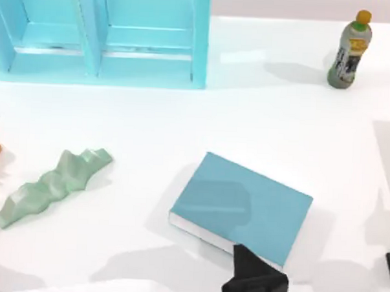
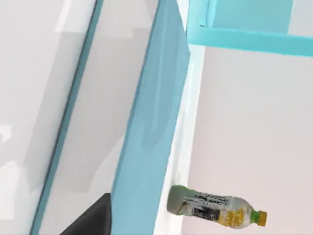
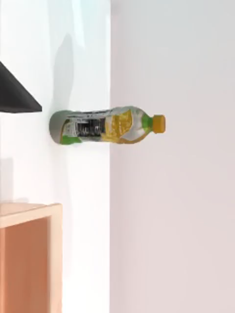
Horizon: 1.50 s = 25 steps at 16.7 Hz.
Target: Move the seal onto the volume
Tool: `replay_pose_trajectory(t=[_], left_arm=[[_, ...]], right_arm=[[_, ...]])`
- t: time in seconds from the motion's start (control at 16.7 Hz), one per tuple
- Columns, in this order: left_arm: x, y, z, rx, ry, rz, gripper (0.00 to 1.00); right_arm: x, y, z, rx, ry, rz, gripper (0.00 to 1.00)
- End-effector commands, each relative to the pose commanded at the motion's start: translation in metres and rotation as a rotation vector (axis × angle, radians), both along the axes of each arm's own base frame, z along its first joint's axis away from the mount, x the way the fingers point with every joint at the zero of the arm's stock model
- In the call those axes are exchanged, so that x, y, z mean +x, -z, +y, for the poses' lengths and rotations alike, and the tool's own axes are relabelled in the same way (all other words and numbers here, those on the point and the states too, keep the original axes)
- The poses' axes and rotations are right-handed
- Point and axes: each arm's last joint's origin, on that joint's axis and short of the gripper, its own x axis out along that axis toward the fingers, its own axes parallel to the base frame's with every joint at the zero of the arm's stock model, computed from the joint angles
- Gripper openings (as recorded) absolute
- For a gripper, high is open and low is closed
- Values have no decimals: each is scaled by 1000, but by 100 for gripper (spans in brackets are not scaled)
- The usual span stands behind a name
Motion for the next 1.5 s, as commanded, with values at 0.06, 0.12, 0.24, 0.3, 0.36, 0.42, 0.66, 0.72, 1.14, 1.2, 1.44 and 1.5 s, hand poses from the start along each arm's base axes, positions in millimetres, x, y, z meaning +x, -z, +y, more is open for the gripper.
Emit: replay_pose_trajectory(t=[0.06,0.12,0.24,0.3,0.36,0.42,0.66,0.72,1.14,1.2,1.44,1.5], left_arm=[[10,-1,4,-69,-48,6,100],[21,-4,10,-156,-109,11,100],[49,-14,27,-386,-270,18,100],[65,-21,39,-530,-371,16,100],[80,-28,54,-689,-481,8,100],[94,-36,71,-859,-598,-7,100],[132,-67,157,-1635,-1088,-139,100],[135,-72,180,-1847,-1205,-190,100],[109,-69,302,2235,1083,302,100],[104,-66,311,2115,950,255,100],[91,-54,335,1780,559,53,100],[89,-53,339,1730,496,10,100]], right_arm=[[0,0,0,0,0,0,100],[0,0,0,0,0,0,100],[0,0,0,0,0,0,100],[0,0,0,0,0,0,100],[0,0,0,0,0,0,100],[0,0,0,0,0,0,100],[0,0,0,0,0,0,100],[0,0,0,0,0,0,100],[0,0,0,0,0,0,100],[0,0,0,0,0,0,100],[0,0,0,0,0,0,100],[0,0,0,0,0,0,100]])
